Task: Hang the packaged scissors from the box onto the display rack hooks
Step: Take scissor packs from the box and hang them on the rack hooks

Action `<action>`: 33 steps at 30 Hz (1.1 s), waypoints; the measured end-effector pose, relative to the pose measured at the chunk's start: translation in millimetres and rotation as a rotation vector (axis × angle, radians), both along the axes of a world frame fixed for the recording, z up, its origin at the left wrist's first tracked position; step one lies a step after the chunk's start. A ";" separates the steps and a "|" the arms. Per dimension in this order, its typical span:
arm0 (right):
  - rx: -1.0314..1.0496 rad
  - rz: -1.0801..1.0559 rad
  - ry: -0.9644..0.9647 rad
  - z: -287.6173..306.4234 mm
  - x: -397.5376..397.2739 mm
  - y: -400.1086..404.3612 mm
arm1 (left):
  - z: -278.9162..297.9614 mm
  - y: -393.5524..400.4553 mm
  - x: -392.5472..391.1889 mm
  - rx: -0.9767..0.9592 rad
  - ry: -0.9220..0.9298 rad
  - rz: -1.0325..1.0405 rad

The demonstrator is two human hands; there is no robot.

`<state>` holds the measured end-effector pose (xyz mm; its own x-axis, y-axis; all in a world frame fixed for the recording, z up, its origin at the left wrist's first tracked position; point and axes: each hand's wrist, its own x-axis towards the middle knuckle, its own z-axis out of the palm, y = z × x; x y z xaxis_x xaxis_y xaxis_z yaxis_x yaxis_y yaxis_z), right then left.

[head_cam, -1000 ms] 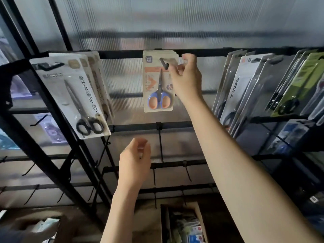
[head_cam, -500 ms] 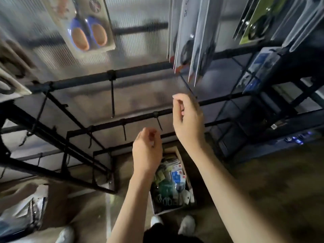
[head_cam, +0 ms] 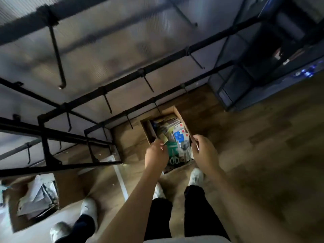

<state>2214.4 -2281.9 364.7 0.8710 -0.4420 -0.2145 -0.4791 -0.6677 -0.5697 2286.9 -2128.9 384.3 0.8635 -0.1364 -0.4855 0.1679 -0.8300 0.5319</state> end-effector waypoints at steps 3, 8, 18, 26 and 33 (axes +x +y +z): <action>0.030 -0.036 0.152 -25.9 -16.5 9.3 | -27.2 13.8 -0.4 0.059 0.091 -0.127; 0.048 -0.177 0.262 -71.0 -31.6 19.4 | -72.0 29.5 5.7 0.153 0.132 -0.302; -0.040 -0.105 0.268 -216.2 -30.4 -1.0 | -244.6 9.9 19.9 0.330 0.077 -0.494; -0.173 0.125 0.259 -359.5 20.8 -34.9 | -418.1 -12.8 56.0 0.423 -0.019 -0.635; -0.167 0.295 0.433 -447.2 78.0 -46.6 | -500.1 -36.1 101.8 0.410 -0.220 -0.745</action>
<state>2292.3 -2328.5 -82.4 0.8107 -0.2516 -0.5286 -0.4253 -0.8736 -0.2366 2388.7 -2165.0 -115.8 0.6989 -0.5535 -0.4531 -0.5652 -0.8155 0.1245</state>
